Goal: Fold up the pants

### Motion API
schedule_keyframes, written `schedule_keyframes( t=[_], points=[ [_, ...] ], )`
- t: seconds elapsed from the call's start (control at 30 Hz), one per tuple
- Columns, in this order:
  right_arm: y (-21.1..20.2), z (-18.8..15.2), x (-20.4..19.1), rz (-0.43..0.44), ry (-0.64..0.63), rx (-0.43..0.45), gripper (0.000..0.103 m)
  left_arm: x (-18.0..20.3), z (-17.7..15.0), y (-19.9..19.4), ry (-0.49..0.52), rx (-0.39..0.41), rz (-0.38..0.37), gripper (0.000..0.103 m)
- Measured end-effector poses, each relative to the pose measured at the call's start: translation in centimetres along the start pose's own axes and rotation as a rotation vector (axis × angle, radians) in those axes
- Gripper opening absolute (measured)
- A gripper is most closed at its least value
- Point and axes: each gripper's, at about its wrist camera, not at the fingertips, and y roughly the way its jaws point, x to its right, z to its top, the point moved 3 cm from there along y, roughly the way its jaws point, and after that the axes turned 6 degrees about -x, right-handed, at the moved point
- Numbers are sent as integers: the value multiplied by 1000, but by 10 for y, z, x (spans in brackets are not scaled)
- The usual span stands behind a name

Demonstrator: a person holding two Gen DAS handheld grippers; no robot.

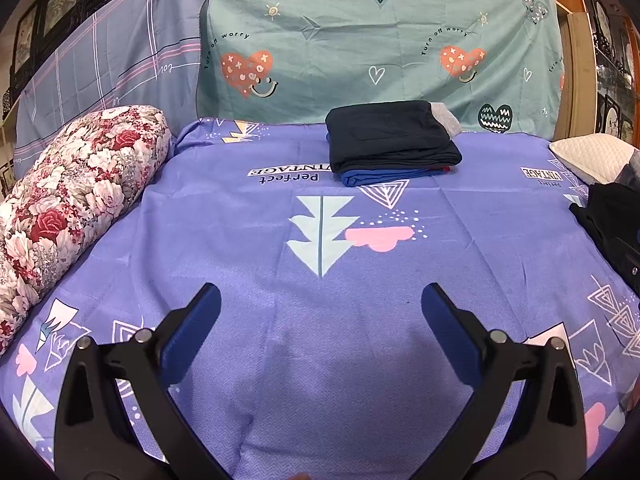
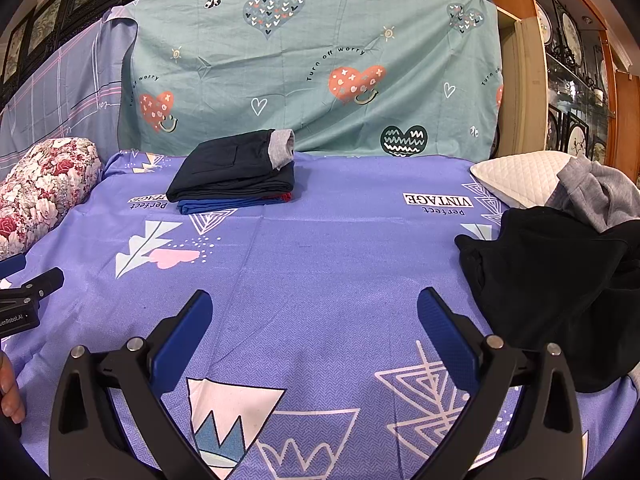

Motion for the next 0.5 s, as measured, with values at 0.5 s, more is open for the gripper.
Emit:
schedule_keyframes(
  t=[0.5],
  points=[
    [0, 0, 0, 0, 0, 0, 102, -1, -1, -1, -2, 3, 3, 101]
  ],
)
